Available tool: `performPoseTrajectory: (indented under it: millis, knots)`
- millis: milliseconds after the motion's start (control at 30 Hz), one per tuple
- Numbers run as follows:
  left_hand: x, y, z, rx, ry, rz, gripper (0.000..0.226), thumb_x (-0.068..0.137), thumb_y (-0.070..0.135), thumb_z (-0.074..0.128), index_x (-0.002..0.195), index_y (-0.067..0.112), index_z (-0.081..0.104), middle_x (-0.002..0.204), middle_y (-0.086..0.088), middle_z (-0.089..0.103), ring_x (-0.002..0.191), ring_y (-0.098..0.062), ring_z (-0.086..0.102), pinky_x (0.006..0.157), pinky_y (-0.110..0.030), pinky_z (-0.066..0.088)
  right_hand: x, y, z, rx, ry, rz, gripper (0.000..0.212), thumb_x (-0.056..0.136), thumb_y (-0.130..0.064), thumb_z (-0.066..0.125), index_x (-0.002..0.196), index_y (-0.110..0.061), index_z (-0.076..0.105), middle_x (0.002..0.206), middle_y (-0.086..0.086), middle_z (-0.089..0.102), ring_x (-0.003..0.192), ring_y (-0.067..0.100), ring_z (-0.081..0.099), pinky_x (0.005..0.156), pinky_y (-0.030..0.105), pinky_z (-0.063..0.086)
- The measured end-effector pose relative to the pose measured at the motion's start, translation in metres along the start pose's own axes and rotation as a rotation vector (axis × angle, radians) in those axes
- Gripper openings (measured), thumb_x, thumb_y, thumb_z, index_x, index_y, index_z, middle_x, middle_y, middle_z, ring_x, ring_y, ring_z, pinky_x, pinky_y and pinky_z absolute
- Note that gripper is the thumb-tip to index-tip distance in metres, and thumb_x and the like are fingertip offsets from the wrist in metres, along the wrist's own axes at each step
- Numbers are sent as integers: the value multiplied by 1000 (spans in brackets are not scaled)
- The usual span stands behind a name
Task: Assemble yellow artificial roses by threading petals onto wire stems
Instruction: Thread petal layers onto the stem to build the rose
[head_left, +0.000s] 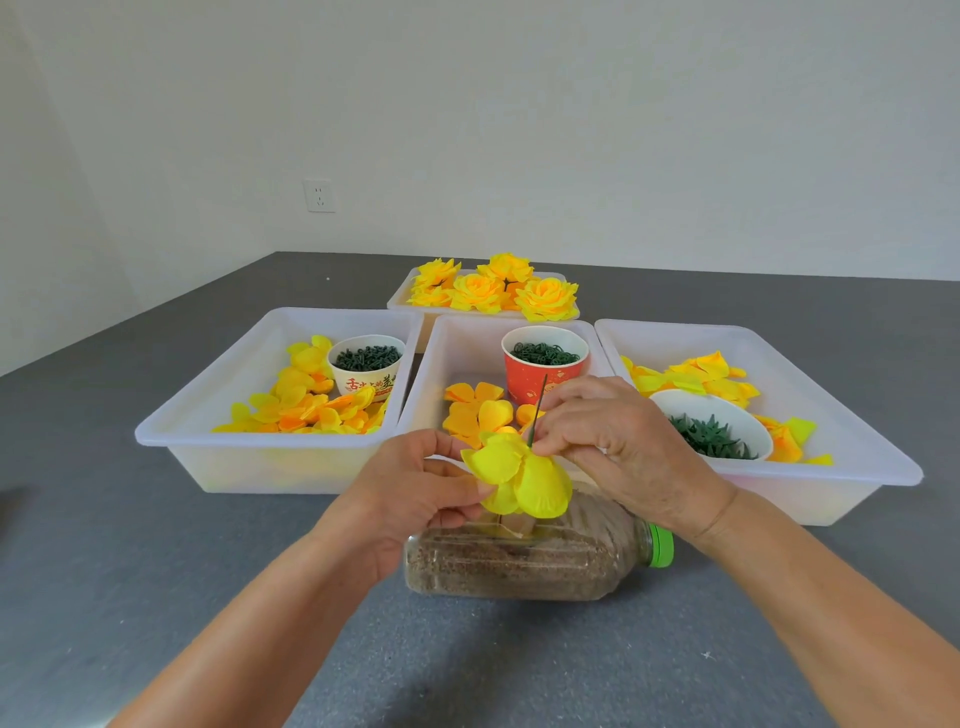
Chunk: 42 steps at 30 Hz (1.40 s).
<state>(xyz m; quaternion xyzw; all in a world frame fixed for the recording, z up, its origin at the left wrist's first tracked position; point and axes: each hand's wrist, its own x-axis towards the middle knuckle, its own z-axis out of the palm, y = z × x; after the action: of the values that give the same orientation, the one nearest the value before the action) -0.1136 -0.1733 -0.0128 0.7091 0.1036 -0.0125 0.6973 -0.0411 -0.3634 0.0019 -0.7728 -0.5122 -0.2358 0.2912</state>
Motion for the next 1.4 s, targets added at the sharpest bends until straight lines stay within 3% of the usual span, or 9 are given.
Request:
performPoseTrajectory:
  millis: [67, 200, 333, 467, 767, 933, 1167, 1300, 1400]
  knots:
    - [1, 0, 0, -2, 3, 3, 32, 71, -6, 73, 99, 0, 60, 62, -8, 65, 50, -13, 63, 50, -20, 53, 1, -1, -1, 7, -37, 28, 11, 72, 2, 69, 74, -6, 75, 80, 1, 73, 94, 21, 62, 84, 38, 42]
    - [2, -1, -2, -17, -5, 9, 31, 70, -5, 74, 97, 0, 60, 61, -8, 66, 50, -14, 63, 50, -21, 53, 2, -6, -7, 71, -111, 229, 24, 69, 4, 67, 79, -16, 76, 92, 0, 70, 105, 11, 57, 88, 18, 38]
    - [2, -1, -2, -13, -16, 18, 24, 70, -2, 74, 87, 6, 60, 56, -4, 64, 50, -14, 63, 50, -21, 52, 5, -10, -6, 97, -93, 342, 10, 76, -23, 66, 76, -19, 76, 97, 0, 66, 106, 8, 55, 90, 28, 43]
    - [2, -2, -3, -5, -26, 19, 27, 69, -1, 75, 91, 5, 60, 59, -5, 65, 52, -14, 63, 52, -21, 53, 6, -15, 1, 173, -23, 476, 15, 76, -27, 75, 71, -14, 74, 88, -9, 63, 98, 6, 56, 85, 28, 44]
    - [4, -3, -3, -7, -14, 16, 26, 71, -6, 72, 88, 8, 60, 64, -8, 67, 53, -15, 64, 55, -25, 55, 11, -17, 0, 352, -79, 523, 21, 73, -14, 78, 64, -29, 66, 82, -2, 71, 86, 11, 64, 85, 35, 49]
    - [3, -3, -4, -11, -6, 21, 25, 72, -8, 70, 88, 8, 60, 64, -9, 67, 53, -15, 64, 55, -24, 55, 12, -14, 0, 355, -126, 521, 17, 74, -11, 77, 63, -20, 67, 82, 1, 71, 85, 13, 65, 86, 39, 49]
    - [-2, 3, -4, 59, -9, 10, 25, 74, -6, 71, 91, 9, 60, 75, -13, 68, 61, -18, 66, 60, -25, 55, 14, -16, 0, 345, -144, 560, 24, 74, -13, 78, 59, -26, 63, 83, 0, 71, 87, 14, 64, 91, 40, 48]
    - [-5, 14, -1, 440, 282, 387, 13, 79, 14, 71, 83, 24, 65, 84, 4, 67, 72, -8, 59, 62, -16, 46, 16, -17, 1, 340, -130, 591, 26, 72, -12, 78, 57, -26, 63, 81, -1, 70, 86, 14, 65, 89, 38, 49]
    - [-3, 28, 13, 408, 221, 562, 16, 78, 24, 71, 70, 36, 66, 75, 14, 68, 73, -3, 60, 65, -17, 48, 13, -16, 4, 370, -93, 633, 19, 71, -12, 79, 63, -26, 68, 80, -3, 71, 84, 12, 64, 83, 29, 48]
